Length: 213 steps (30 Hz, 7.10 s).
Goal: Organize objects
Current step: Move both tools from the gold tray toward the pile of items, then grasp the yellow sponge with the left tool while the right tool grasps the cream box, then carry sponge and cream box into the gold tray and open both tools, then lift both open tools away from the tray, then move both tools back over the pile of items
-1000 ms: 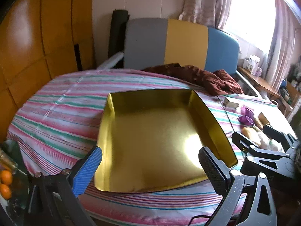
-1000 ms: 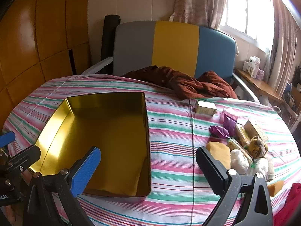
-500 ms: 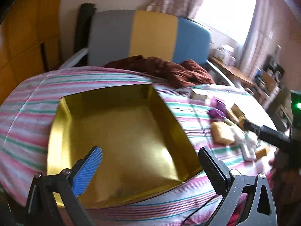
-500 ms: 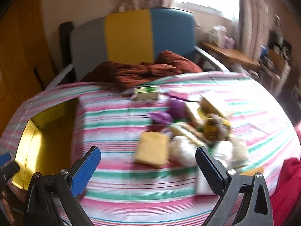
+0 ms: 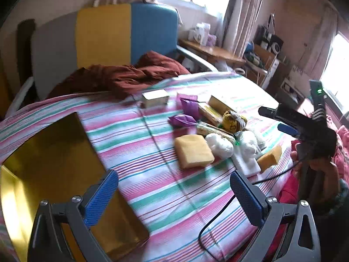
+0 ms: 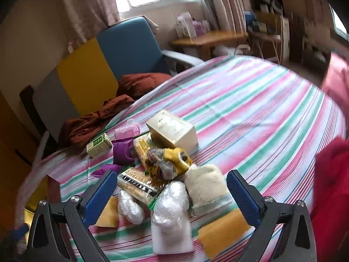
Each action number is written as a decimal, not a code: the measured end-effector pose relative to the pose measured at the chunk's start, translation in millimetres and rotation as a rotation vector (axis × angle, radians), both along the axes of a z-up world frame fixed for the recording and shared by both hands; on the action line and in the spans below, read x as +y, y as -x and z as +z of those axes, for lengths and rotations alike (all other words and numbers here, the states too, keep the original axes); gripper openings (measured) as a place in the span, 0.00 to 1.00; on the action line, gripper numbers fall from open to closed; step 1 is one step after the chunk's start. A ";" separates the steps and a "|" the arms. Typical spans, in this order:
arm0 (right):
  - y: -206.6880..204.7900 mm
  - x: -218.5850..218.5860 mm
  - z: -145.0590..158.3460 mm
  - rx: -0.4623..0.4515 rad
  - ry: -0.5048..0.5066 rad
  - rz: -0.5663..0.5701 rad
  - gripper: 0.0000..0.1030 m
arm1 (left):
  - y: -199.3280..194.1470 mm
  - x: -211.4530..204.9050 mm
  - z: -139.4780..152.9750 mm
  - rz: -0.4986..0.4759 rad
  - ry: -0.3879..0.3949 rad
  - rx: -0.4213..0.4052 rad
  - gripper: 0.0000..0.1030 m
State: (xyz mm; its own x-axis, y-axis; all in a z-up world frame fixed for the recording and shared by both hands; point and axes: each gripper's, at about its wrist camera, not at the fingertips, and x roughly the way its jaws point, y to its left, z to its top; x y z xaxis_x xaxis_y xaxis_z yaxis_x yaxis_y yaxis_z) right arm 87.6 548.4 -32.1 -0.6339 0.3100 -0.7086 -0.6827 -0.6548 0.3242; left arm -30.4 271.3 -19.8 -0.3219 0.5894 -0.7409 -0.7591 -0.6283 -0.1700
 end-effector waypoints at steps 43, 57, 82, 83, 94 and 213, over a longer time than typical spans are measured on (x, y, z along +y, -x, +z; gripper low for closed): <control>145.5 74.7 -60.5 -0.443 -0.152 0.306 0.50 | 48.7 104.3 -85.6 -0.076 0.098 -0.219 0.54; 96.9 48.9 36.7 -0.155 -0.230 0.231 0.50 | 28.7 61.3 -32.7 -0.073 -0.044 -0.167 0.48; 202.1 -293.4 17.9 -0.073 0.022 0.904 0.50 | 31.9 -268.6 -30.0 0.591 -0.031 -0.113 0.71; 211.0 -303.3 15.0 -0.073 0.043 0.904 0.50 | 30.2 -274.1 -30.5 0.608 -0.036 -0.116 0.74; 222.3 -343.4 -5.2 -0.091 0.094 0.941 0.62 | 26.4 -297.3 -26.6 0.663 -0.079 -0.093 0.79; -8.9 -6.8 -45.1 -0.536 -0.013 0.451 0.80 | -6.5 111.7 -55.8 -0.213 0.071 0.017 0.98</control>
